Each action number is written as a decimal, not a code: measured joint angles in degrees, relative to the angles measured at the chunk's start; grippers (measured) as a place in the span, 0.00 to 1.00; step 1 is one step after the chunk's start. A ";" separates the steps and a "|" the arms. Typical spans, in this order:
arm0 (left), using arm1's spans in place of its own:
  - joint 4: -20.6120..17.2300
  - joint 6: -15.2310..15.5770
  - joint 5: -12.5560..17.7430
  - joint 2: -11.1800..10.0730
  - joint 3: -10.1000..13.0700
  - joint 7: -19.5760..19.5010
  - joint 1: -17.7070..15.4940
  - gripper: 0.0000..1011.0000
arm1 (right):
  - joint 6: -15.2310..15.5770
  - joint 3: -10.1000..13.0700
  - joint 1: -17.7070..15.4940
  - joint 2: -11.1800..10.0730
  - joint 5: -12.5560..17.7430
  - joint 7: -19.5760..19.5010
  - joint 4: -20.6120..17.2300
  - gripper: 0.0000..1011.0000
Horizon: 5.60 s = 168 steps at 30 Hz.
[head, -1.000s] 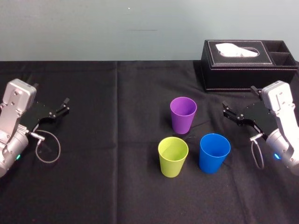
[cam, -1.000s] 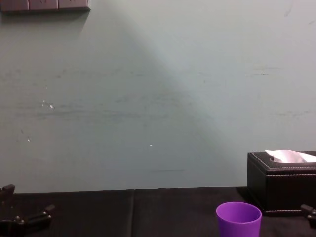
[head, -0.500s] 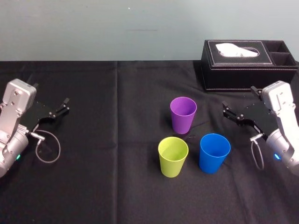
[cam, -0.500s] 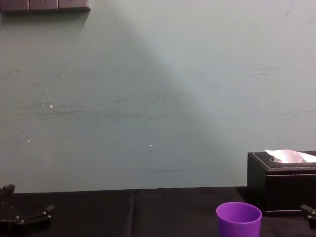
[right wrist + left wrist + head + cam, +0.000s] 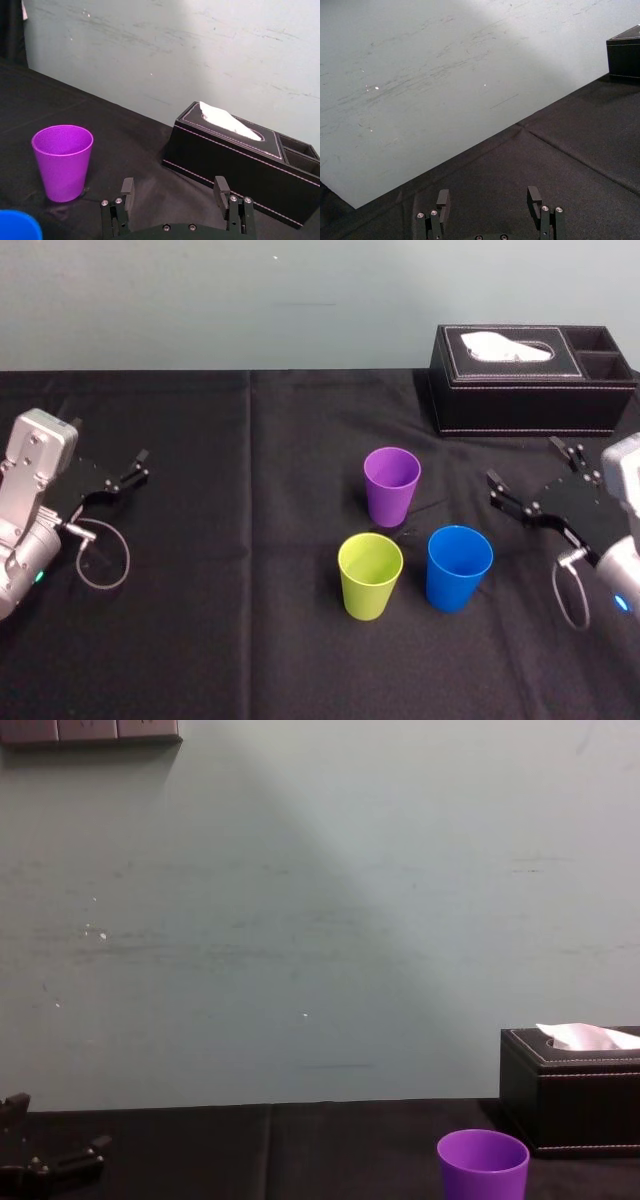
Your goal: Stack the three plastic cups sequentially using one hand.
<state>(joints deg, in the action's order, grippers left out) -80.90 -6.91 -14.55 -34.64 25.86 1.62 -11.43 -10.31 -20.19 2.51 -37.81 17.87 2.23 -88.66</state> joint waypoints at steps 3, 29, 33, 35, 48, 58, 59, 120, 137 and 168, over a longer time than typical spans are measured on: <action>0.00 0.00 0.00 0.00 0.00 0.00 0.00 1.00 | -1.12 1.50 -2.47 -0.88 0.64 0.16 -1.63 0.99; 0.00 0.00 0.00 0.00 0.00 0.00 0.00 1.00 | -10.22 9.88 -20.20 -8.63 8.63 12.24 -9.13 0.99; 0.00 0.00 0.00 0.00 0.00 0.00 0.00 1.00 | -11.15 9.97 -21.55 -9.63 9.68 15.97 -9.41 0.99; 0.00 0.00 0.00 0.00 0.00 0.00 0.00 1.00 | -11.30 9.47 -21.68 -9.74 9.62 17.50 -9.42 0.99; 0.00 0.00 0.00 0.00 0.00 0.00 0.00 1.00 | -9.18 6.41 -18.95 -6.43 8.09 21.46 -8.02 0.99; 0.00 0.00 0.00 0.00 0.00 0.00 0.00 1.00 | -8.01 6.37 -18.01 -4.19 8.36 22.93 -7.66 0.99; 0.00 0.00 0.00 0.00 0.00 0.00 0.00 1.00 | -7.90 6.37 -17.91 -4.03 8.34 23.04 -7.62 0.99; 0.00 0.00 0.00 0.00 0.00 0.00 0.00 1.00 | -1.26 7.52 -11.66 5.30 5.11 27.49 -2.78 0.99; 0.00 0.00 0.00 0.00 0.00 0.00 0.00 1.00 | -1.51 7.63 -11.91 5.17 5.23 27.48 -2.99 0.74; 0.00 0.00 0.00 0.00 0.00 0.00 0.00 1.00 | 9.05 18.16 -22.07 0.80 7.05 20.94 -22.25 0.72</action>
<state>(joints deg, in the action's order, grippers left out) -80.90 -6.90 -14.55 -34.65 25.86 1.62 -11.43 -1.27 -2.03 -19.56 -37.01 24.92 23.17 -110.91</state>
